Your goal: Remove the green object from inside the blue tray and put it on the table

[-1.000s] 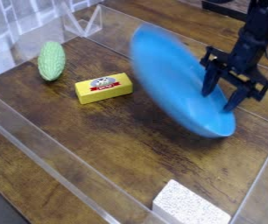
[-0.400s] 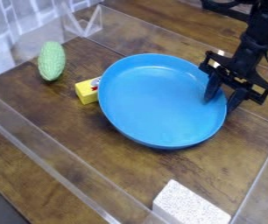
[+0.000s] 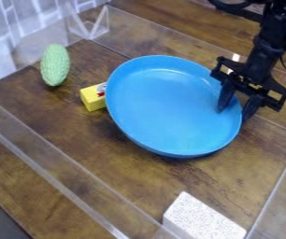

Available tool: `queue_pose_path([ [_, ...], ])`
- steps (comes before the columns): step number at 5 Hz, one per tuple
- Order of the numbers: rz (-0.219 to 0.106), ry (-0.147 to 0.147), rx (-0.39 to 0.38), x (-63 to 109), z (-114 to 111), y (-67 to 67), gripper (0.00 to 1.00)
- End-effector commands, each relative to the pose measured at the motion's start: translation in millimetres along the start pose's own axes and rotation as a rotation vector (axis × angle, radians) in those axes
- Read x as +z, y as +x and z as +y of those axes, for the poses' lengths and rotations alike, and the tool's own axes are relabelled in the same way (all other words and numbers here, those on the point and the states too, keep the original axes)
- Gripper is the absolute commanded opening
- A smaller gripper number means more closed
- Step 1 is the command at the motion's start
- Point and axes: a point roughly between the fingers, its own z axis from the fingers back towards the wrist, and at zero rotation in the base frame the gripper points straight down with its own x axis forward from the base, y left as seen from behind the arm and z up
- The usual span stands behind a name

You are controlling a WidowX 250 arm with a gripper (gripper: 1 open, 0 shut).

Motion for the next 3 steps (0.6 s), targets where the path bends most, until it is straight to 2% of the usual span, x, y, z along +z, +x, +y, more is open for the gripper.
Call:
queue_pose_path([
  [1, -0.07, -0.054, 0.018, 29.3, -13.0, 6.8, 0.0],
  [3, -0.06, -0.092, 0.03, 22.3, -32.1, 3.9, 0.0],
])
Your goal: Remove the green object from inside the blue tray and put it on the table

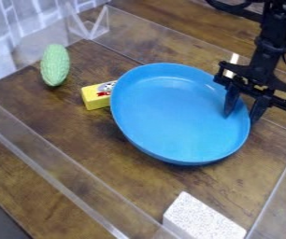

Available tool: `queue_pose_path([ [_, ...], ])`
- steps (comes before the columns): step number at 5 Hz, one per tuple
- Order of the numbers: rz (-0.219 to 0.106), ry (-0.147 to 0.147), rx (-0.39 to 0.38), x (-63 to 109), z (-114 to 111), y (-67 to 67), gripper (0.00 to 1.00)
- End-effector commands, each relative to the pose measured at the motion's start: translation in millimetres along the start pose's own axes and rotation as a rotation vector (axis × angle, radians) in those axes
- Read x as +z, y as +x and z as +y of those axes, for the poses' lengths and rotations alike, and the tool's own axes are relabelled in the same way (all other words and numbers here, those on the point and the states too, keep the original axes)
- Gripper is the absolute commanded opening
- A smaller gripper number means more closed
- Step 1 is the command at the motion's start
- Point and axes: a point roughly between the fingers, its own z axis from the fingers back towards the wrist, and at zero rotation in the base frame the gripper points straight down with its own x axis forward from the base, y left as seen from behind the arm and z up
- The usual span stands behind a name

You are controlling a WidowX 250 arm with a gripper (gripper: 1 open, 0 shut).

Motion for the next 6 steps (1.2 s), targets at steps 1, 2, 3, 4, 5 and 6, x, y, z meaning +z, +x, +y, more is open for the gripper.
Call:
queue_pose_path([
  [1, -0.07, -0.034, -0.028, 27.2, -24.4, 9.1, 0.0],
  [2, -0.066, -0.034, -0.024, 37.9, -35.3, 5.6, 0.0],
  [3, -0.061, -0.032, -0.021, 49.1, -37.2, 1.8, 0.0],
  [4, -0.058, -0.026, -0.103, 56.1, -31.5, -6.7, 0.0],
  [5, -0.054, -0.019, -0.187, 64.3, -28.1, -15.1, 0.0],
  [6, -0.044, -0.018, -0.195, 71.9, -24.2, -18.7, 0.0],
])
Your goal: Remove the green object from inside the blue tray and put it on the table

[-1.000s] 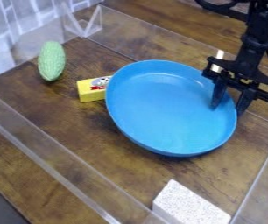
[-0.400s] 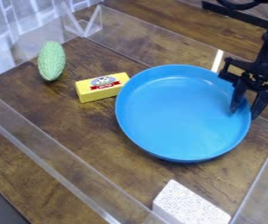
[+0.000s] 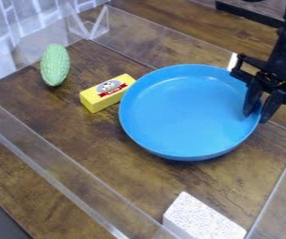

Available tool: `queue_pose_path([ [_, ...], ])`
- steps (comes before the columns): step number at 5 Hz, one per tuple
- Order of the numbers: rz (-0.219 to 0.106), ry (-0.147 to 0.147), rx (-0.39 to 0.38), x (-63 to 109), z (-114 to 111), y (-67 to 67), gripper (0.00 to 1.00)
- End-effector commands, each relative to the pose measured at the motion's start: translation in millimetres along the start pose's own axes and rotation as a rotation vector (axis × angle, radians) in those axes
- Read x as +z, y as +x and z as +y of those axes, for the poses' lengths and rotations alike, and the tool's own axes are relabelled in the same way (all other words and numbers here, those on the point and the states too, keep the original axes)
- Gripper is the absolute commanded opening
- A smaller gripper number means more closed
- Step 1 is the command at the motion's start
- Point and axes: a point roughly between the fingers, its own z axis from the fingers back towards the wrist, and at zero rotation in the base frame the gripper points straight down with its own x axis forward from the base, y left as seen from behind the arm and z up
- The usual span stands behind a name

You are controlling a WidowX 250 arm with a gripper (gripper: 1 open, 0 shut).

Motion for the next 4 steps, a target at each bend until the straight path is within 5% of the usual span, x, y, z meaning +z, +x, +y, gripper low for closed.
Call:
queue_pose_path([
  [1, -0.108, -0.029, -0.06, 50.3, -1.1, -6.4, 0.0],
  [3, -0.096, -0.042, -0.066, 33.6, -5.7, -11.0, 0.0],
  [4, -0.089, -0.045, -0.102, 38.5, -10.2, -17.1, 0.0],
])
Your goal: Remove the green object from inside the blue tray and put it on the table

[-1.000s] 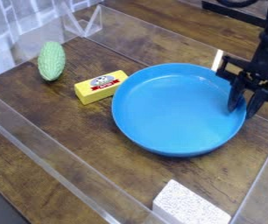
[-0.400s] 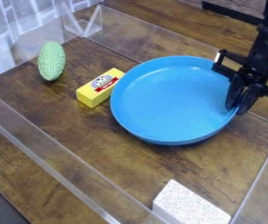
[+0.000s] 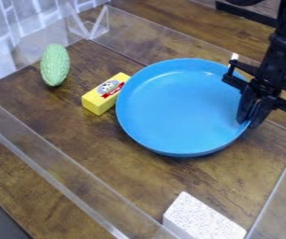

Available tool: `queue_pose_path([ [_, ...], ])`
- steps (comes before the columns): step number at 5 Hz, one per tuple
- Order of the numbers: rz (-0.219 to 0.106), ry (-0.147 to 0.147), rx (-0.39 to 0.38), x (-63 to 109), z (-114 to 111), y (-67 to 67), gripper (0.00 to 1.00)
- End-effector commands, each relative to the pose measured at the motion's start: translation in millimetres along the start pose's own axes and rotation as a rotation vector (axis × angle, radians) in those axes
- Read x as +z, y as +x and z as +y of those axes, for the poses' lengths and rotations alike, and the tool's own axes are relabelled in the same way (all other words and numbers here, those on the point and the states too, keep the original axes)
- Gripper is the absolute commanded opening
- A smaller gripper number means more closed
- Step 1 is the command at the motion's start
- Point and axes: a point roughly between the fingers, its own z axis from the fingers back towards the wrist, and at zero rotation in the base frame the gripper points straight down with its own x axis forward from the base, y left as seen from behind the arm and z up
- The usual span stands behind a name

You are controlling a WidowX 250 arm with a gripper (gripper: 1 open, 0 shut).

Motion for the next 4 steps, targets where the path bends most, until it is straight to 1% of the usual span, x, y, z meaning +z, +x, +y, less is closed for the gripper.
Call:
queue_pose_path([
  [1, -0.09, -0.029, -0.086, 40.0, -12.1, 3.7, 0.0],
  [2, -0.086, -0.041, -0.086, 40.9, -9.6, 9.1, 0.0],
  [3, -0.082, -0.045, -0.078, 35.9, -6.9, -0.9, 0.0],
  [4, -0.085, -0.053, -0.071, 40.5, -7.0, -11.8, 0.0],
])
